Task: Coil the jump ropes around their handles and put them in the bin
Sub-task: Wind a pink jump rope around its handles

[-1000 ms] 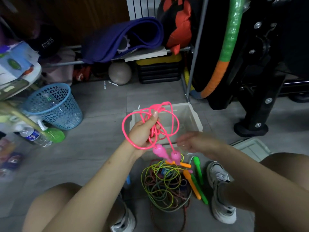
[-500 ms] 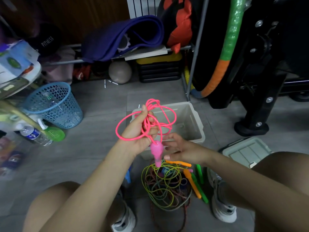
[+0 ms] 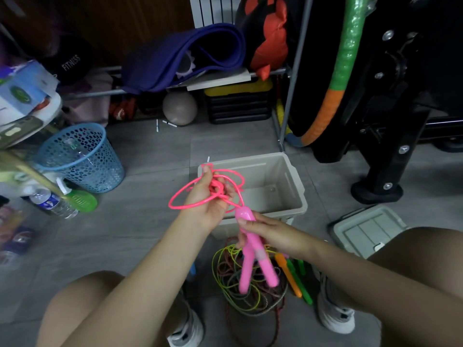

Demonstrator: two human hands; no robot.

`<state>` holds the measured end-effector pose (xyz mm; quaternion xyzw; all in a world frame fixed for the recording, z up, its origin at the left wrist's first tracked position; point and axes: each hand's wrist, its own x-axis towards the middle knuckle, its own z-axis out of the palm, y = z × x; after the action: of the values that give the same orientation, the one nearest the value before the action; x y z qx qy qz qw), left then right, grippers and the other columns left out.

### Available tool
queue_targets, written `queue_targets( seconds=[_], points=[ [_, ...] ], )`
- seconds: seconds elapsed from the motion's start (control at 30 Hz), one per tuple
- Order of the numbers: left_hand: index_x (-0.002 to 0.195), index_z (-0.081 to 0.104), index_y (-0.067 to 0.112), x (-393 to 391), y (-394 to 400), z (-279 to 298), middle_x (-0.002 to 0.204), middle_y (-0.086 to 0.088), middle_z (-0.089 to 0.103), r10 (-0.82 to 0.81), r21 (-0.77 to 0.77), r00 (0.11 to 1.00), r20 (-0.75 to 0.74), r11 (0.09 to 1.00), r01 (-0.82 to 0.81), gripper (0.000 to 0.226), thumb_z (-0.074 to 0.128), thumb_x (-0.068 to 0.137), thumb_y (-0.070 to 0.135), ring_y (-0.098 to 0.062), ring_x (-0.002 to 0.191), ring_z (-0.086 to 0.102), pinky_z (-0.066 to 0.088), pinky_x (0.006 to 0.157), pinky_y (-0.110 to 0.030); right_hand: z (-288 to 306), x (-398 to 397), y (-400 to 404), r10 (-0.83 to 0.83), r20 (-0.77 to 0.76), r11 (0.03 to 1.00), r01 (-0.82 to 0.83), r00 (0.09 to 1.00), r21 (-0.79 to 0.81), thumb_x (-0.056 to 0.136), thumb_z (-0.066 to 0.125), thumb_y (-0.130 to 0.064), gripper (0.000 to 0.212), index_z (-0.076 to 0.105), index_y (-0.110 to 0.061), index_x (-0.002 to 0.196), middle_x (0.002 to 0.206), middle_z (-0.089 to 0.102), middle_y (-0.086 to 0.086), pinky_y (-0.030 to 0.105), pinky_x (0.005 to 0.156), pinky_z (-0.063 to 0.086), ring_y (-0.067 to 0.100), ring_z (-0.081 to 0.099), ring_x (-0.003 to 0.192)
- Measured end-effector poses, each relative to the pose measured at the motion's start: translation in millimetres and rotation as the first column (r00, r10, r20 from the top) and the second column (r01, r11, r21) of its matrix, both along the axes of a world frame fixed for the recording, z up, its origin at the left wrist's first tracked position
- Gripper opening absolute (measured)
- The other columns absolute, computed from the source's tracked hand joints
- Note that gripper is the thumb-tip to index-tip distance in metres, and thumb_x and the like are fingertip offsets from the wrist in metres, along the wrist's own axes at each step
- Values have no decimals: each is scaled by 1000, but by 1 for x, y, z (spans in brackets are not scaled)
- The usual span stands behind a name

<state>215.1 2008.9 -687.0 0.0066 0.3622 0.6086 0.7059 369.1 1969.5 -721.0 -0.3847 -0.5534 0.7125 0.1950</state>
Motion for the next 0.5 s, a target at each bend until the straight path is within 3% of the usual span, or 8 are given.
queue_targets(
  seconds=[0.1, 0.23, 0.3, 0.43, 0.5],
  points=[
    [75, 48, 13, -1, -1, -3, 59, -2, 49, -26, -1, 959, -284, 1000, 26, 25, 46, 98, 22, -13, 53, 51, 55, 49, -25, 5, 5, 6, -142, 5, 987, 142, 990, -72, 91, 55, -37, 24, 51, -14, 85, 58, 49, 1, 32, 58, 44, 21, 52, 51],
    [94, 55, 12, -3, -5, -11, 83, -6, 54, -310, -188, 739, -598, 951, 247, 21, 47, 99, 31, -18, 74, 55, 57, 60, -38, 13, 14, 17, -167, 119, 963, 188, 979, -193, 92, 49, -43, 35, 50, -12, 77, 52, 44, 2, 28, 47, 39, 21, 47, 41],
    [114, 55, 10, -6, -5, -11, 101, -10, 58, -493, -345, 629, -601, 870, 352, 29, 50, 97, 33, -21, 80, 61, 58, 53, -38, 19, 19, 22, -113, 141, 939, 152, 984, -309, 92, 46, -44, 35, 47, -14, 75, 50, 41, 1, 24, 42, 41, 19, 45, 37],
    [132, 40, 3, -7, -9, -5, 126, -19, 47, -609, -436, 562, -559, 793, 426, 53, 50, 96, 40, -28, 80, 66, 58, 48, -36, 25, 24, 31, -126, 38, 896, 130, 991, -423, 88, 47, -44, 34, 46, -13, 73, 46, 39, -1, 23, 42, 44, 20, 46, 35],
    [129, 46, -2, -6, -11, -2, 126, -22, 53, -683, -472, 413, -603, 722, 506, 68, 38, 94, 56, -29, 80, 67, 59, 52, -35, 26, 23, 34, -189, -39, 880, 152, 981, -450, 87, 48, -45, 35, 46, -13, 73, 47, 41, 0, 26, 47, 45, 22, 47, 39]
  ],
)
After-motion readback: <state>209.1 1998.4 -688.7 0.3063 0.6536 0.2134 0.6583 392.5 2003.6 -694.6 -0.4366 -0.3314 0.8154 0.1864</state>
